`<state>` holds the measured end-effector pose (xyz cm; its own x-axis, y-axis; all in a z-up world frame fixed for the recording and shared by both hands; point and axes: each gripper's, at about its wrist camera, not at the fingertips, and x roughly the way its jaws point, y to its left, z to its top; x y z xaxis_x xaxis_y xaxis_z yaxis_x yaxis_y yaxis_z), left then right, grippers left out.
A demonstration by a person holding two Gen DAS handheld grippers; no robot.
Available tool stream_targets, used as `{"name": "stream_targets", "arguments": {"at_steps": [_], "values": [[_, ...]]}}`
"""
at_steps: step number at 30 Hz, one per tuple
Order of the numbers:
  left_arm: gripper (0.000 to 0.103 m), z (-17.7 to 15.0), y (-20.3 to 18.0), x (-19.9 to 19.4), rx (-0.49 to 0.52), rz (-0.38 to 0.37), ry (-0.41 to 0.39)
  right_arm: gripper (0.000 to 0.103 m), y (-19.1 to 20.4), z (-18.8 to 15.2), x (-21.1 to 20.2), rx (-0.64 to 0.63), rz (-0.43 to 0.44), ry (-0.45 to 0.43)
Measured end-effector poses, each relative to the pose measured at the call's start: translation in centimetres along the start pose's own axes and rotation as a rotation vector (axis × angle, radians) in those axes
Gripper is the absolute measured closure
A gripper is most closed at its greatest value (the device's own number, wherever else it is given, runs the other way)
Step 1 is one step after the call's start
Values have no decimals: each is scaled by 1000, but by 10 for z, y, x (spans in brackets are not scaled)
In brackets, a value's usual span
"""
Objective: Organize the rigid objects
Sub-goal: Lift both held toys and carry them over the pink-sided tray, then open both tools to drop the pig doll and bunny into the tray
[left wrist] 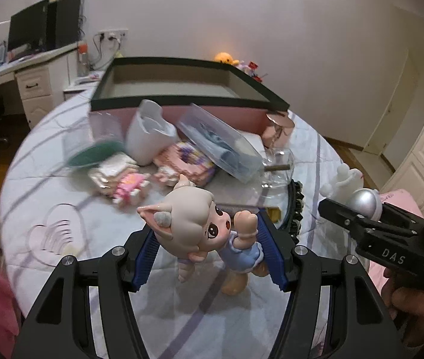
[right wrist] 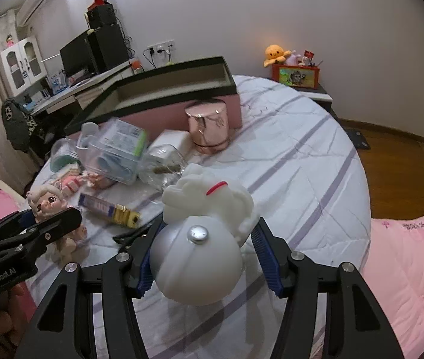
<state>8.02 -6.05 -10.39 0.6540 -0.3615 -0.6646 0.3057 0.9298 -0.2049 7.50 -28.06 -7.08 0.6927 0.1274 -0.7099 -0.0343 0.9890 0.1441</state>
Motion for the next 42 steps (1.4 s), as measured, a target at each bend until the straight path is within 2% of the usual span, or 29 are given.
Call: {"name": "stream_targets", "arguments": {"at_steps": [7,11,16,21,27,35,36,37,38,39,40,42], "values": [[40,8,11,-19,-8,15,-40,44,16,14,-12,-26,44,-36],[40,26,16,-24,4,28,-77,44,28,38,-14,-63,71,-66],[40,70,21,-21,43,79,-137,44,40,93,-4,-111,93,-109],[40,124,35,7,45,133,-157,44,44,146,41,-127,80,-84],[40,162,50,63,49,183,-84,44,45,173,108,-107,78,20],[39,169,60,117,25,200,32,42,43,177,152,-103,56,129],[39,169,60,118,25,206,34,38,44,178,153,-103,57,134],[37,170,61,118,27,214,35,29,42,177,153,-95,52,135],[34,170,61,116,25,232,35,25,39,177,152,-86,45,132],[25,171,62,112,19,241,30,19,37,177,150,-76,49,127],[9,172,61,108,14,250,21,16,33,177,148,-61,59,123],[0,173,61,95,14,265,-17,16,28,177,143,-35,52,125]]}}
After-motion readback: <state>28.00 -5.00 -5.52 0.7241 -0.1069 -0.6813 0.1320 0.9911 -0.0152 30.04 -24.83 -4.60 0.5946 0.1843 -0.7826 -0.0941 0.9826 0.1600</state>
